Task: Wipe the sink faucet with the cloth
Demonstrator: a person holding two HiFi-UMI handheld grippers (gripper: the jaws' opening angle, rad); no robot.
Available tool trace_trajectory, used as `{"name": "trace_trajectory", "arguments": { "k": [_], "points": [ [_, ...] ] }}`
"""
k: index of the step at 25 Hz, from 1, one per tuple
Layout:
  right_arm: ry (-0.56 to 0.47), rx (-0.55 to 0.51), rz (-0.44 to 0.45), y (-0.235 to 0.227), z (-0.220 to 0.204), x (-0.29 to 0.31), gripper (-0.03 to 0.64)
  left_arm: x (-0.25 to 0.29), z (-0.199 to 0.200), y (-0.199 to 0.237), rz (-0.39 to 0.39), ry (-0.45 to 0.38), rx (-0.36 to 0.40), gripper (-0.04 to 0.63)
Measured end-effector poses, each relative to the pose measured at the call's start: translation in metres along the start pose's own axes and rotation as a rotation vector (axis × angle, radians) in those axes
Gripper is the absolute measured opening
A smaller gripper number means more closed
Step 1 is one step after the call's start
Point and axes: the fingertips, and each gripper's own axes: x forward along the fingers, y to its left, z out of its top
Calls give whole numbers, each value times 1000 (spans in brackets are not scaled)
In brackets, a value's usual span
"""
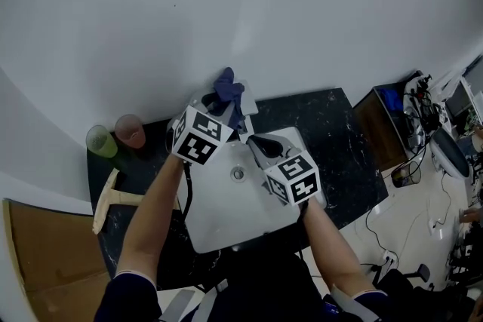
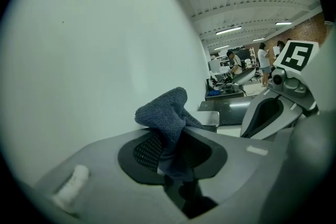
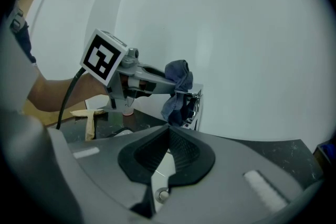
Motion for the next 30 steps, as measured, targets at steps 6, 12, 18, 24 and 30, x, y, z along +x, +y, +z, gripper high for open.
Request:
{"name": "trace_trajectory", "arguments": {
  "k": [6, 12, 18, 24, 30],
  "points": [
    [-5, 2, 4, 0, 0, 1, 5, -16, 2, -26, -46, 0, 18, 87],
    [-9, -1, 7, 0, 1, 2, 5, -22, 2, -32, -44, -5, 19, 87],
    [-13, 0, 9, 0, 0, 1, 5, -10, 10, -8, 15, -9, 13, 89],
    [-10, -5, 15, 2, -1, 2, 5, 10, 4, 21, 67, 6, -22, 89],
    [-16, -4, 21, 2, 0, 2, 5, 27, -21, 31, 63, 68, -29, 89]
  ]
}}
